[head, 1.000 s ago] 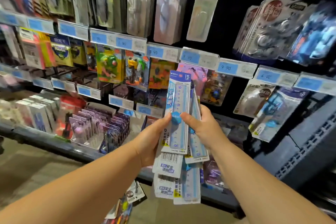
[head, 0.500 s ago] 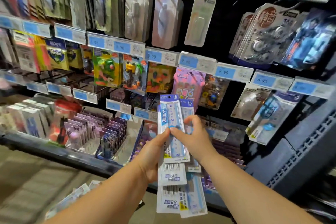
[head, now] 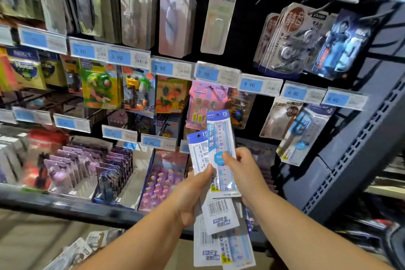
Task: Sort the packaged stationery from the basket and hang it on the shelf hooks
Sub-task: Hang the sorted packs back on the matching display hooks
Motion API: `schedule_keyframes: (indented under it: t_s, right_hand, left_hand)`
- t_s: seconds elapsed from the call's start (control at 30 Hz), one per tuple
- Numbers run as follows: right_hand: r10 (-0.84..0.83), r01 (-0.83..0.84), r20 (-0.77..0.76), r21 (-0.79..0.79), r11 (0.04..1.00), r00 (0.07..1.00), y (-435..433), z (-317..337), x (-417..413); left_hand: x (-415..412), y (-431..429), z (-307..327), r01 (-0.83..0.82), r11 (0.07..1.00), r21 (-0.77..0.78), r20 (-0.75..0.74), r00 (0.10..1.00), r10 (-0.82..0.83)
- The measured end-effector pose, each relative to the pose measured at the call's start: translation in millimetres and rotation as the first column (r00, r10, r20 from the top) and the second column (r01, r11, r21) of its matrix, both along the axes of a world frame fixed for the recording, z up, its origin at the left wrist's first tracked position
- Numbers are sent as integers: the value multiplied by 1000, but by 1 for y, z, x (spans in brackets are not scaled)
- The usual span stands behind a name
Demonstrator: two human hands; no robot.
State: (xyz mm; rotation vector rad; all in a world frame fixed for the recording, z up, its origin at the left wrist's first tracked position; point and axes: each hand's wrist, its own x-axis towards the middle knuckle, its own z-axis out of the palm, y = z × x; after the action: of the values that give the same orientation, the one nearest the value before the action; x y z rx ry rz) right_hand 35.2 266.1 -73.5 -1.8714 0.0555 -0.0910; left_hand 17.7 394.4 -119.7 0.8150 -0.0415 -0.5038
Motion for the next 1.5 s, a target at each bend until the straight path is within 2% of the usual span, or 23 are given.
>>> schedule_keyframes:
  t_s: [0.27,0.47,0.67,0.83,1.03,1.27,1.5]
  right_hand:
    - [-7,7,13,12,1000,1000,-22,-7,-7]
    - [-35,33,24,89,996,999,-34,-5,-16]
    - [-81,87,-35,264,960,996,-48,-5,-21]
    - [-78,116,-109,415,902,991,-56,-4,-24]
    - [-124,177,-142,472,863,982,-62,-4,-23]
    - [-151,195,-132,442,875,980,-68,-4,-19]
    - [-203,215,-72,267,939,977,-83,-2,-14]
  left_hand:
    - [-6,-21,-12,24,999,-31,66,998,-22]
    - [-13,-32,-11,20,999,-38,63,998,-18]
    - [-15,-41,-14,33,999,37,-12,999,-32]
    - [-17,-46,-17,82,997,14,-46,996,-82]
    - [-18,-51,-17,101,994,30,-46,994,-100]
    - [-14,-56,-20,64,996,54,-77,995,-60]
    - [-9,-59,-16,-18,991,130,66,998,10]
